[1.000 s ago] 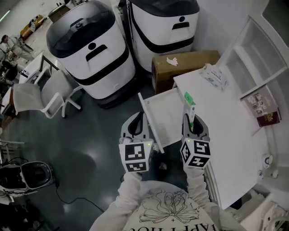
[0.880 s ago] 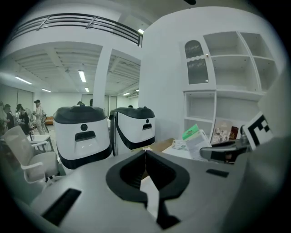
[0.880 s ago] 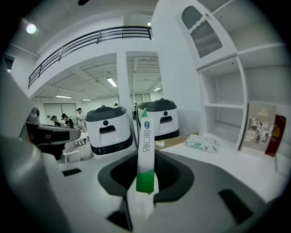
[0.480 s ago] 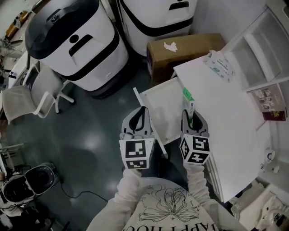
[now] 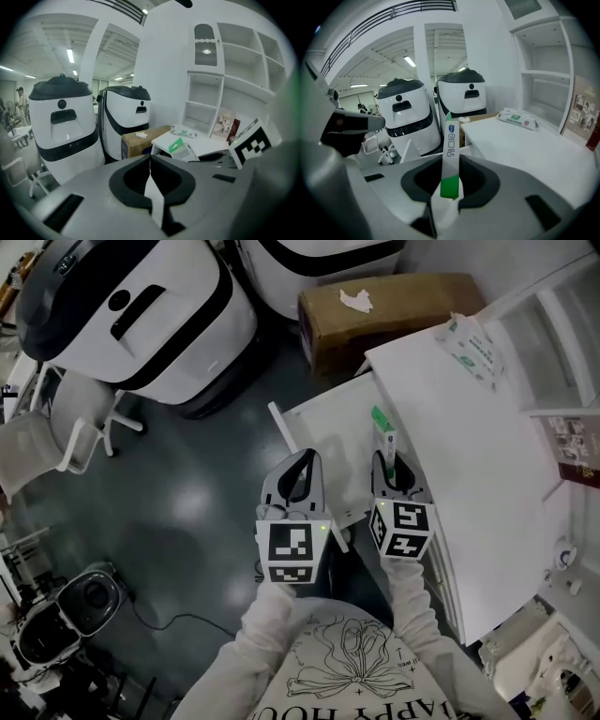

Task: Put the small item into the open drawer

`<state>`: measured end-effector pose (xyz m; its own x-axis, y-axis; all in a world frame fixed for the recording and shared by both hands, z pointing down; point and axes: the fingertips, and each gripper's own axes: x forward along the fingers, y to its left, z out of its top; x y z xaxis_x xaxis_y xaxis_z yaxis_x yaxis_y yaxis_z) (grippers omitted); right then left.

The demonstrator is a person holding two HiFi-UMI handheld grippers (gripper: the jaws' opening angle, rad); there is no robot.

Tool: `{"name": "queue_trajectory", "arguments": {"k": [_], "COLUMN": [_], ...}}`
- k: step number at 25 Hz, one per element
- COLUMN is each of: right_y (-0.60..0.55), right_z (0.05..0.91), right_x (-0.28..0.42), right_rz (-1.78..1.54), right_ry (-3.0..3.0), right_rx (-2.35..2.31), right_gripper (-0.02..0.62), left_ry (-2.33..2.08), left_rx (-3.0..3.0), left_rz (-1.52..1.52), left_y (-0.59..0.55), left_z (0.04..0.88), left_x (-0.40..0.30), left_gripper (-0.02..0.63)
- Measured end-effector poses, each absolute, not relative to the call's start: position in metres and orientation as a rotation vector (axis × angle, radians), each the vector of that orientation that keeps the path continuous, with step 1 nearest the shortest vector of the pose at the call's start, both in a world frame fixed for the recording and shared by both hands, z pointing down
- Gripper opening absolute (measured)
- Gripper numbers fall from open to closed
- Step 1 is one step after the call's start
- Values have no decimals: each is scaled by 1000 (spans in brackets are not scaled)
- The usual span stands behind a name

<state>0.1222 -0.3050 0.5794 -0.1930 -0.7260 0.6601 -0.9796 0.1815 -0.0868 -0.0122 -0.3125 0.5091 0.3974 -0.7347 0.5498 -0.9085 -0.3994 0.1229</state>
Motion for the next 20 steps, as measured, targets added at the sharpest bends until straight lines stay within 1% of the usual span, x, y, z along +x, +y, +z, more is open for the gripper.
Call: {"name": "queue_trajectory", "arguments": {"k": [9,20], "right_y": [-309,-297], "right_z": [662,761], "right_x": [121,117], "right_rz": [780,959], "right_ry": [-1902,-1761], "right_rx": [1488,1379], "right_gripper": [92,92], "left_ry": [-1340,-1289], "left_rx": [2231,2182], "left_rz": [625,664], "left_y": [-322,-320], "left_z": [550,586], "left_x": [-3,-2], "left_gripper": [6,6]}}
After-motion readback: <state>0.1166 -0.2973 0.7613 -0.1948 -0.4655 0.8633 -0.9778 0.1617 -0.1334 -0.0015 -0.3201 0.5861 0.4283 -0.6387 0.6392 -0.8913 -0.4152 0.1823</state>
